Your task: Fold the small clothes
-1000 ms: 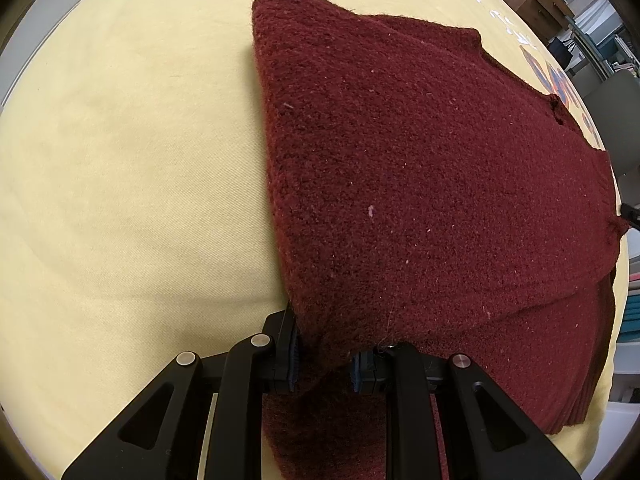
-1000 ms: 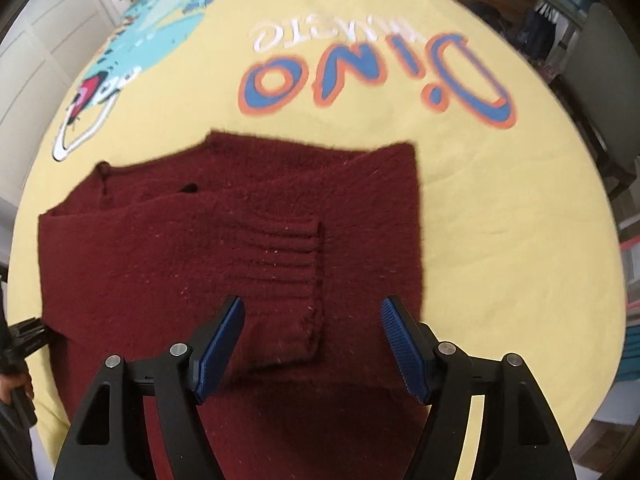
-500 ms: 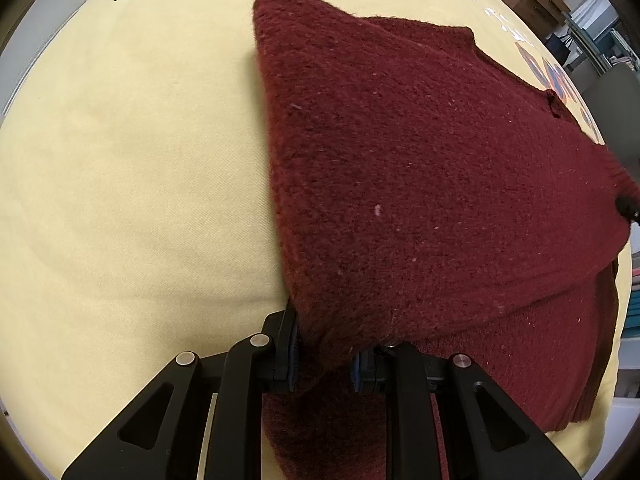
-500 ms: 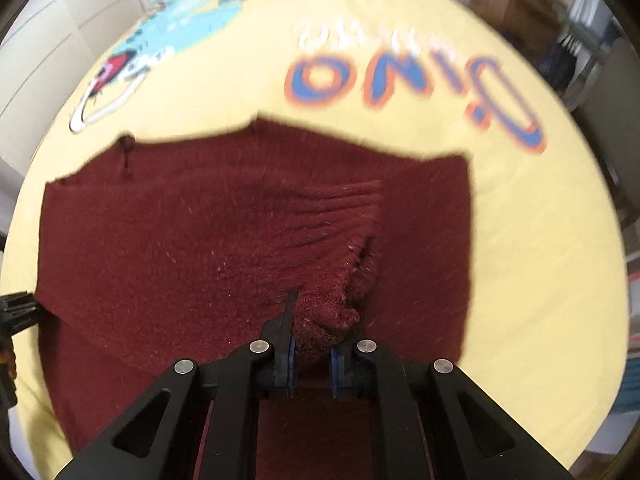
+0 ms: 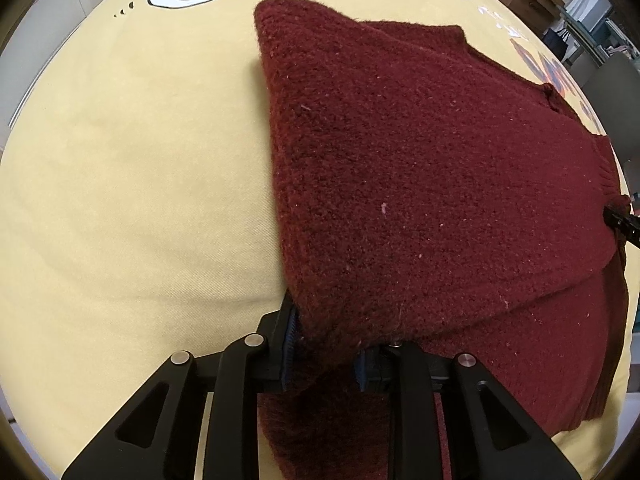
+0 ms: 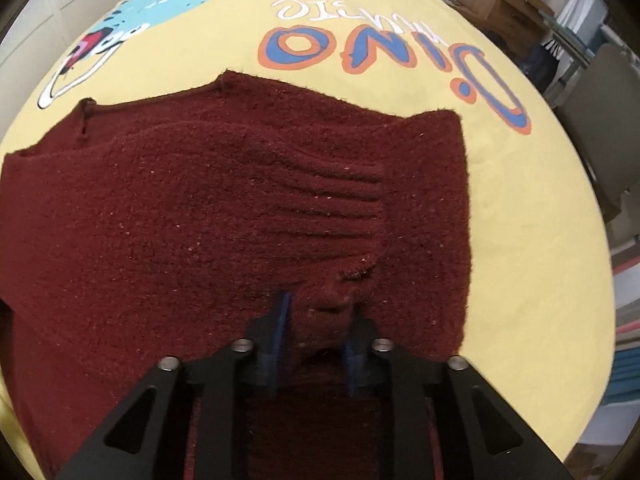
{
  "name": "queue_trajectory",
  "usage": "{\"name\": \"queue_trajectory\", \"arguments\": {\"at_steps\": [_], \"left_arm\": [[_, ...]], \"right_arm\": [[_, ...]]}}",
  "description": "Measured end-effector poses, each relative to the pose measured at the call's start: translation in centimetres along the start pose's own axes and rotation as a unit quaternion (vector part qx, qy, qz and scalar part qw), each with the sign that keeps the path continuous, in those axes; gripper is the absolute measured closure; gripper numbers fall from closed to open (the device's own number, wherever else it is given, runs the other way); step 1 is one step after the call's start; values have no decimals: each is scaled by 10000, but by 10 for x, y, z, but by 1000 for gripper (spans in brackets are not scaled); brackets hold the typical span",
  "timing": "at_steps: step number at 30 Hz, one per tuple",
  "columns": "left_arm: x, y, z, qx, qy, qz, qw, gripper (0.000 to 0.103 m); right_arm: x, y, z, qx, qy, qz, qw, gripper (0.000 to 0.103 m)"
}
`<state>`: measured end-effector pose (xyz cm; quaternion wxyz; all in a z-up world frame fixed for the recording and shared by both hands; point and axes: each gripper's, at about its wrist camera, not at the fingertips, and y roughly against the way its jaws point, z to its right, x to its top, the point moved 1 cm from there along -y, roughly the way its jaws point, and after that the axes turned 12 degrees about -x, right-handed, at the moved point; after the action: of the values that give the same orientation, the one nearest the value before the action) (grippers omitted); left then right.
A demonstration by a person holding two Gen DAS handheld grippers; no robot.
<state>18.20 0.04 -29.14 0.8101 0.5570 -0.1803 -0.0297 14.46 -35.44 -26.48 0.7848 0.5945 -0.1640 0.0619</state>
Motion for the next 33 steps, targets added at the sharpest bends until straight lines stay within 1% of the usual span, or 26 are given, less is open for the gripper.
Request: {"name": "queue_trajectory", "arguments": {"at_steps": [1, 2, 3, 4, 5, 7, 8, 9, 10, 12, 13, 14, 17, 18, 19, 21, 22, 23, 26, 28, 29, 30, 31, 33], "left_arm": [[-1, 2, 0, 2, 7, 14, 10000, 75], [-3, 5, 0, 26, 10, 13, 10000, 63], [-5, 8, 1, 101, -11, 6, 9999, 57], [-5, 10, 1, 206, -38, 23, 9998, 41], [-8, 14, 2, 329, -68, 57, 9994, 23], [-10, 23, 0, 334, -114, 127, 9993, 10], [-14, 29, 1, 293, -121, 162, 9994, 7], [-18, 35, 1, 306, -120, 183, 9993, 7], [-22, 46, 0, 394, -111, 282, 9988, 7], [-26, 68, 3, 403, -134, 613, 9972, 1], [-28, 80, 7, 378, -165, 770, 9962, 1], [-29, 88, 10, 369, -204, 853, 9955, 1], [-27, 103, 29, 349, -396, 1039, 9932, 1], [-33, 109, 30, 300, -464, 1074, 9927, 1], [-30, 108, 47, 182, -553, 1154, 9916, 1], [-11, 92, 83, -18, -657, 1271, 9897, 1], [-2, 84, 90, -86, -701, 1256, 9896, 1], [10, 63, 106, -134, -763, 1180, 9900, 1], [23, 28, 120, -29, -793, 1151, 9902, 1], [30, -5, 121, 113, -700, 1006, 9924, 1], [29, -15, 118, 119, -647, 915, 9936, 1], [28, -23, 108, 134, -593, 799, 9949, 1], [28, -33, 104, 203, -587, 731, 9954, 1], [29, -35, 93, 209, -664, 777, 9945, 1]], "right_arm": [[0, 1, 2, -80, -5, -14, 10000, 51], [0, 2, 4, -142, -23, -68, 9999, 37], [0, 3, 7, -130, -65, -130, 9998, 30], [-3, 6, 13, -50, -190, -191, 9996, 28], [-6, 8, 16, 12, -275, -184, 9995, 25], [-14, 16, 20, 38, -336, -75, 9994, 23], [-17, 19, 19, 5, -310, -37, 9995, 23], [-19, 22, 19, -29, -279, -6, 9996, 21], [-21, 26, 19, -39, -252, 29, 9997, 21], [-27, 37, 19, 45, -217, 115, 9997, 20], [-29, 44, 19, 103, -208, 197, 9995, 19], [-31, 54, 17, 147, -185, 338, 9991, 16], [-33, 76, 7, 202, -139, 619, 9978, 0], [-32, 85, 1, 254, -148, 736, 9969, 0], [-32, 89, -3, 291, -163, 800, 9962, 0], [-29, 99, -17, 460, -189, 1036, 9934, 0], [-30, 101, -23, 491, -171, 1106, 9925, 0], [-30, 102, -31, 504, -111, 1200, 9914, 0], [-26, 89, -56, 401, 133, 1262, 9911, 0], [-24, 76, -65, 383, 215, 1252, 9912, 0], [-24, 66, -71, 362, 269, 1231, 9914, 0], [-22, 56, -76, 336, 315, 1213, 9915, 0], [-23, 49, -80, 292, 366, 1196, 9917, 0], [-23, 31, -82, 139, 440, 1124, 9926, 0]]}}
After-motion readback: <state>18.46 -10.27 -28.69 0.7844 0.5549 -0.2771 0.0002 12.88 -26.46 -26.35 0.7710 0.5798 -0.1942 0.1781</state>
